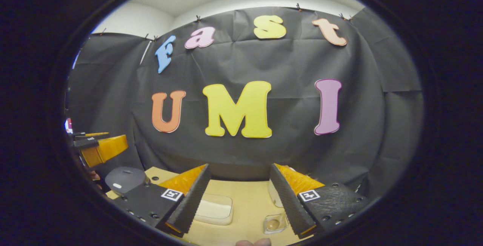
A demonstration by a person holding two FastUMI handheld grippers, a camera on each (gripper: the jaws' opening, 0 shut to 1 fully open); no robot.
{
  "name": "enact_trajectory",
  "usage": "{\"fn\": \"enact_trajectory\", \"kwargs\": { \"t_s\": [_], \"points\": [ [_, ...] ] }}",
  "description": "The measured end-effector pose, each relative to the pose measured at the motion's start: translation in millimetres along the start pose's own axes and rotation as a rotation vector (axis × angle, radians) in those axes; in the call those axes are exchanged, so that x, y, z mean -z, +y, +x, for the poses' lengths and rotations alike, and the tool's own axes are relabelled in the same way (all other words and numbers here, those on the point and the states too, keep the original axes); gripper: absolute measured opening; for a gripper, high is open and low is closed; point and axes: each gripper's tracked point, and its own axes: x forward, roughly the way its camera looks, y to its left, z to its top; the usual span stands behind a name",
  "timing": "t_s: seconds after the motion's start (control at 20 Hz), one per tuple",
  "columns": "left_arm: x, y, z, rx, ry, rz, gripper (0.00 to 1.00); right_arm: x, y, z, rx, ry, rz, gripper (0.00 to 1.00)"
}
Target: Close the left gripper, press the button to open the rice cooker; take a wooden spoon from the chopstick holder with the right hand, scoop a spoonful of rice and pour it into the rice cooker, then put the wooden spoon back into the chopstick holder.
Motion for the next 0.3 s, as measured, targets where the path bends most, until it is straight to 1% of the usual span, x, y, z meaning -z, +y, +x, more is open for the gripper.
{"fn": "enact_trajectory", "kwargs": {
  "t_s": [0.05,0.1,0.15,0.2,0.25,0.3],
  "points": [
    [-1.5,-1.6,-0.1,0.004,-0.003,0.000,0.90,-1.5,-1.1,-0.6,0.005,-0.005,0.000,0.97],
    [-0.3,-4.3,0.0,0.010,0.005,0.000,0.90,-1.9,0.2,-1.2,0.003,-0.004,-0.002,0.97],
    [0.2,-4.2,-0.6,0.011,0.008,0.003,0.98,-3.8,2.7,-2.1,-0.002,-0.009,-0.003,0.97],
    [-1.8,-4.0,-1.6,0.013,0.010,0.007,0.98,-4.7,5.8,-2.8,-0.011,-0.011,-0.004,0.96],
    [-3.1,-2.8,-2.4,0.011,0.006,0.011,0.90,-6.8,7.2,-3.7,-0.012,-0.016,-0.005,0.97],
    [-3.8,-1.0,-3.8,0.006,0.003,0.012,1.00,-8.6,8.4,-3.7,-0.012,-0.022,-0.004,0.96]
  ]
}}
